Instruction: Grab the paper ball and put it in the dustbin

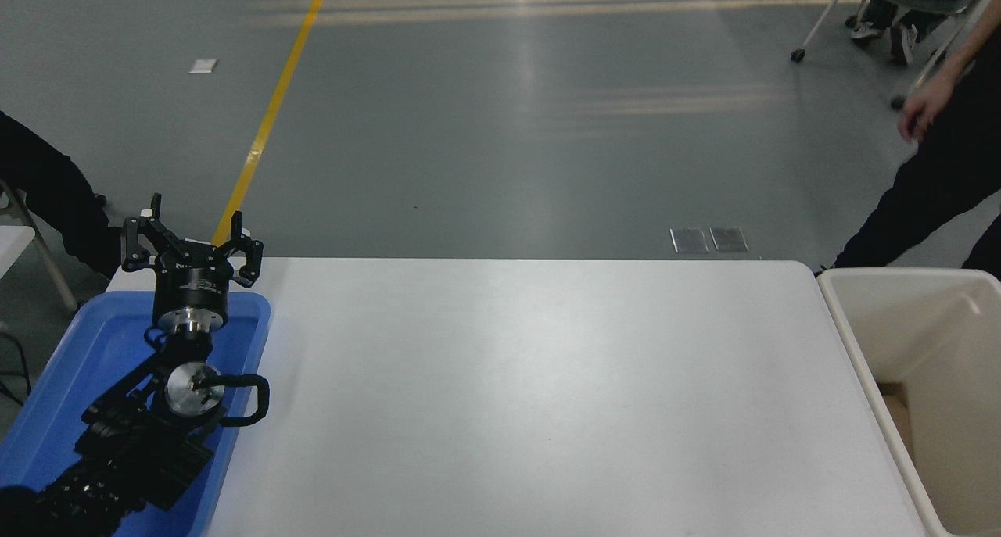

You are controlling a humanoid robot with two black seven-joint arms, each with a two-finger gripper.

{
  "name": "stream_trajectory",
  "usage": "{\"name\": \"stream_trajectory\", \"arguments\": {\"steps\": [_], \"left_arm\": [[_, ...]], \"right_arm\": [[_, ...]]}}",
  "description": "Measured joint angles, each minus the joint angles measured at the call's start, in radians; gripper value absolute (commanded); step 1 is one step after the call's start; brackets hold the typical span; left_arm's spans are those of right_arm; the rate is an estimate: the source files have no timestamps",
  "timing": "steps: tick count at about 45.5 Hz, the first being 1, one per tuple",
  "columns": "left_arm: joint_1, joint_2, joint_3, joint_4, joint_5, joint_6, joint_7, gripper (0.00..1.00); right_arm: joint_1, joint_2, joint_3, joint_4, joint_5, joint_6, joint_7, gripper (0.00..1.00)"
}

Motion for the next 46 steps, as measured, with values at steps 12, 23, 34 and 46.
{"name": "stream_trajectory", "arguments": {"steps": [12, 23, 34, 46], "left_arm": [[0.0, 0.0, 0.0, 0.0, 0.0, 0.0, -0.001, 0.99], [0.0, 0.0, 0.0, 0.0, 0.0, 0.0, -0.001, 0.99], [0.0, 0.0, 0.0, 0.0, -0.001, 0.0, -0.001, 0.99], [0.0, 0.0, 0.0, 0.0, -0.001, 0.0, -0.001, 0.99]], "right_arm": [[-0.418, 0.061, 0.269, -0.237, 0.011, -0.075, 0.01, 0.0], [-0.664, 0.177, 0.426, -0.392, 0.034, -0.114, 0.002, 0.02], [-0.767, 0.249, 0.507, -0.456, 0.041, -0.126, -0.018, 0.98], [-0.802, 0.271, 0.568, -0.485, 0.043, -0.122, -0.025, 1.0]]}}
